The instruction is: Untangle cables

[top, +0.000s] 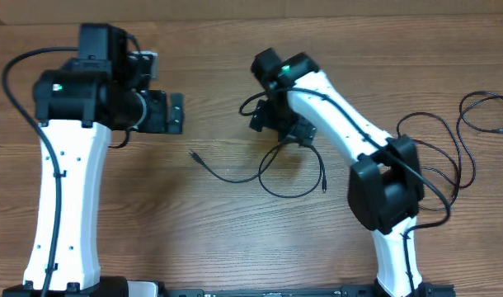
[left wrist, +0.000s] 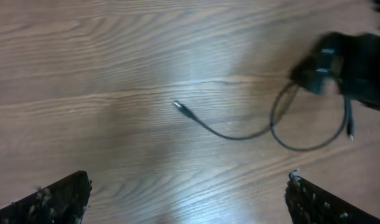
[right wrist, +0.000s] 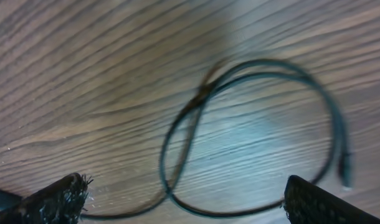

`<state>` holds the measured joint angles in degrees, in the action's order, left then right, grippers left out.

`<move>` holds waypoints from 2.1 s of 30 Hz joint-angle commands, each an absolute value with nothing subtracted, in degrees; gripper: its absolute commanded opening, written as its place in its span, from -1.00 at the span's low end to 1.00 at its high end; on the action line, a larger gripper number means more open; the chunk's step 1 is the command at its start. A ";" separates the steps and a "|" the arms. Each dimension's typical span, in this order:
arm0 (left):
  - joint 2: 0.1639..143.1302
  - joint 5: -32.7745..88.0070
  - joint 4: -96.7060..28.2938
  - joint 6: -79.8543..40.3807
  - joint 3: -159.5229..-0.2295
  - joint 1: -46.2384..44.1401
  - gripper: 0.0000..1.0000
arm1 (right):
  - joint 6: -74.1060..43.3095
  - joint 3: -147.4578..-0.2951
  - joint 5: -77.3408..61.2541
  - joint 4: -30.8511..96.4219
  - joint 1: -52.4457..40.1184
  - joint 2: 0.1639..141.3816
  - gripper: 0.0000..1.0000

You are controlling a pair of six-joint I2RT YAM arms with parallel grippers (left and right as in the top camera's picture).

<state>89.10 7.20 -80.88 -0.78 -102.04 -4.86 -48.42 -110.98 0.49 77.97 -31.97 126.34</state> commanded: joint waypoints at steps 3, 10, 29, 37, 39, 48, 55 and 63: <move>90.28 8.32 -81.30 3.27 -101.12 -8.78 1.00 | -52.42 -111.24 1.48 76.27 -34.33 128.88 1.00; 90.87 8.16 -81.21 3.22 -100.12 -9.67 1.00 | -54.85 -110.89 1.56 74.39 -34.57 130.58 1.00; 90.87 7.03 -80.97 3.22 -100.12 -9.67 1.00 | -52.05 -100.92 -2.66 66.57 -34.02 132.31 1.00; 90.87 6.83 -80.73 3.22 -100.12 -9.67 0.99 | -52.05 -98.37 -2.66 65.04 -34.00 132.31 0.26; 90.87 6.83 -80.64 3.25 -100.12 -9.67 1.00 | -52.05 -98.28 -2.66 65.25 -33.95 132.31 -0.06; 90.87 6.85 -80.27 3.22 -100.12 -9.67 1.00 | -52.03 -98.32 -2.63 66.50 -33.69 132.09 -0.92; 90.87 6.85 -80.29 3.22 -100.12 -9.67 0.99 | -49.23 -98.37 -1.41 66.54 -31.22 128.42 -0.92; 90.87 6.85 -80.29 3.22 -100.12 -9.67 0.99 | -42.41 -101.80 5.96 69.19 -25.04 116.25 -0.92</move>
<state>90.54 7.07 -80.53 1.96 -100.64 -9.45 -46.46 -99.07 0.45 68.31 -27.83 125.05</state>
